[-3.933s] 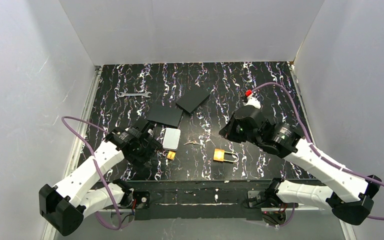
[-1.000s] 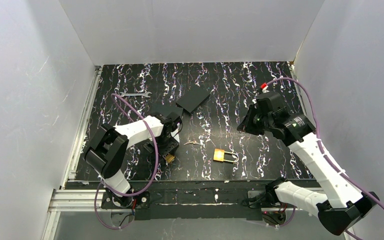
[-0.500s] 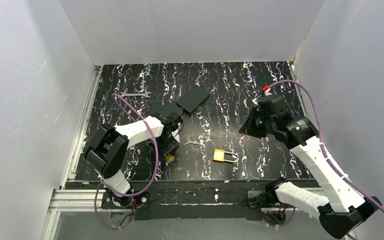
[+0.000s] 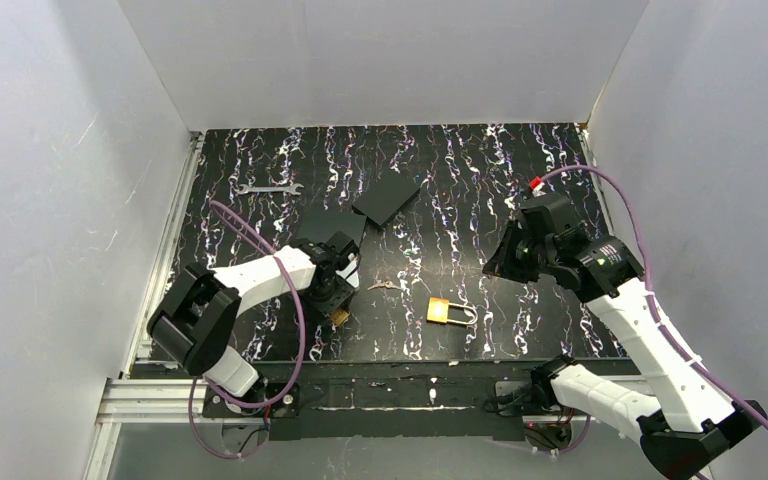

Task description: Unlock with the key

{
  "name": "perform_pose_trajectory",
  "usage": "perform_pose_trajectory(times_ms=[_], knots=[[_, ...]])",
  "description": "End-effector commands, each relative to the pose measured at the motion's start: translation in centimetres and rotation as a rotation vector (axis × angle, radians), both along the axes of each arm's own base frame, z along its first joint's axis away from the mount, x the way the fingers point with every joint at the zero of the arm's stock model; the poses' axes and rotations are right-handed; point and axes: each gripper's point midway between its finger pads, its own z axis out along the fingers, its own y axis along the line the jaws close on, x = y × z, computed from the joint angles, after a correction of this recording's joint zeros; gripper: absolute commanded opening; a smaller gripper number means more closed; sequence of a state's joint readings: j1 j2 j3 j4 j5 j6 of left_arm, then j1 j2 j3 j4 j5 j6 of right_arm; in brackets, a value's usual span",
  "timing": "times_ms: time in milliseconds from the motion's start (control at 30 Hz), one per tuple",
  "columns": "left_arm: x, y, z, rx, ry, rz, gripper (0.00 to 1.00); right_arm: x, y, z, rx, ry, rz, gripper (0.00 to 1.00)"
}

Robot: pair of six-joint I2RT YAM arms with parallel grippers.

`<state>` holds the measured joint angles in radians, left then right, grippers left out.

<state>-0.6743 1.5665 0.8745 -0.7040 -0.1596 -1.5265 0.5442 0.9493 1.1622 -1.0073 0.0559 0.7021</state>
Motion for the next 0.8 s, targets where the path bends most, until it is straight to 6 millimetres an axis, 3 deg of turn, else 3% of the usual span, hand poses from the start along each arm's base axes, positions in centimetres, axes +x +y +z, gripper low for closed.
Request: perform_pose_trajectory(times_ms=[0, 167, 500, 767], knots=[[-1.5, 4.1, -2.4, 0.166, -0.004, 0.005, 0.54, -0.7, -0.5, -0.6, -0.023, 0.021, 0.01, 0.01], [-2.0, 4.5, -3.0, 0.178, 0.007, -0.031, 0.49, -0.8, -0.5, -0.7, -0.025, 0.032, 0.011, 0.01], [-1.7, 3.8, -3.2, 0.209, 0.08, -0.119, 0.54, -1.1, -0.6, -0.6, -0.015, 0.031, 0.003, 0.01], [-1.3, 3.9, -2.9, 0.253, 0.113, -0.139, 0.44, -1.4, -1.2, 0.1, -0.016, 0.011, -0.015, 0.01]])
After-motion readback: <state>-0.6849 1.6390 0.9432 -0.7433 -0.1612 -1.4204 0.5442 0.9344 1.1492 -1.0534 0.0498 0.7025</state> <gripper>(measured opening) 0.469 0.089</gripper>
